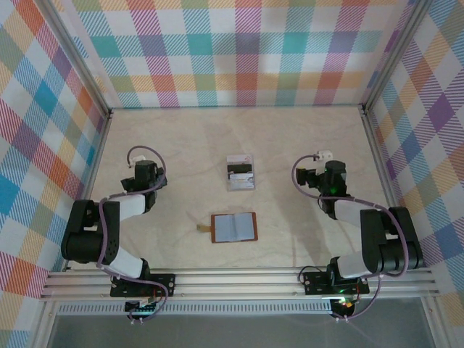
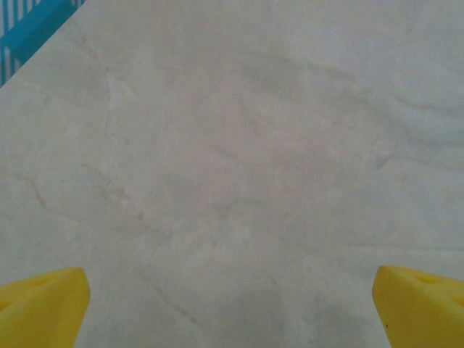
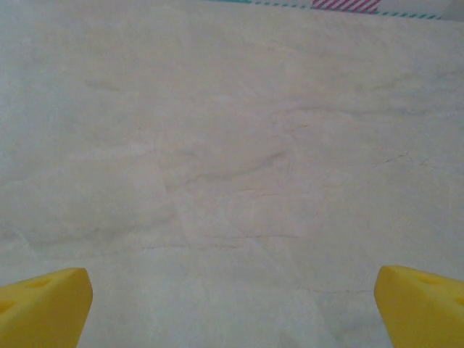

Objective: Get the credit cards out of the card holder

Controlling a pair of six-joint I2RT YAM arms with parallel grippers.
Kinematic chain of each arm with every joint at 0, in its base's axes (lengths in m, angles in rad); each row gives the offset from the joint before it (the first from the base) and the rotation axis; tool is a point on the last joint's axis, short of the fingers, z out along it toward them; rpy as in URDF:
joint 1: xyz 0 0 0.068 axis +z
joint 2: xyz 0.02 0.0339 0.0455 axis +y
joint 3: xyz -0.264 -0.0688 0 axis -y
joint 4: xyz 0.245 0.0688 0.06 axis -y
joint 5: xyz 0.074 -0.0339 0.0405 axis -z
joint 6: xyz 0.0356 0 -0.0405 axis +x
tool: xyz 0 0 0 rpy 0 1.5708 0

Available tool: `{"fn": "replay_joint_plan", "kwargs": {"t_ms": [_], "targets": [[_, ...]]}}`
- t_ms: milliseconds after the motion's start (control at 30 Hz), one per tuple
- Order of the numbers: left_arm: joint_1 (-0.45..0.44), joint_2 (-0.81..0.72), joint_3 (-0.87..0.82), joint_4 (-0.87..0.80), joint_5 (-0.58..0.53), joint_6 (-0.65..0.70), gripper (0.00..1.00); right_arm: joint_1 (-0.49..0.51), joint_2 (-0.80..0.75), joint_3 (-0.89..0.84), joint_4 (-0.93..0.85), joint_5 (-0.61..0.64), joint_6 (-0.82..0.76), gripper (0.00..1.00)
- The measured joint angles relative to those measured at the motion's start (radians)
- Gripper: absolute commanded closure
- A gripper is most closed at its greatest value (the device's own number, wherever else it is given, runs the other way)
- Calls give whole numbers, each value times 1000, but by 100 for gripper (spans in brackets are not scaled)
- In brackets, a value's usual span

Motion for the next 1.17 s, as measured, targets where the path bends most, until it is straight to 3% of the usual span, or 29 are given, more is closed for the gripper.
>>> {"fn": "replay_joint_plan", "kwargs": {"t_ms": [233, 600, 1167], "targets": [[2, -15, -77, 162, 93, 34, 0, -44, 73, -42, 141, -72, 32, 0], [-9, 24, -127, 341, 187, 102, 0, -57, 88, -46, 183, -84, 63, 0], [-33, 45, -139, 388, 196, 131, 0, -57, 88, -46, 183, -84, 67, 0]]}}
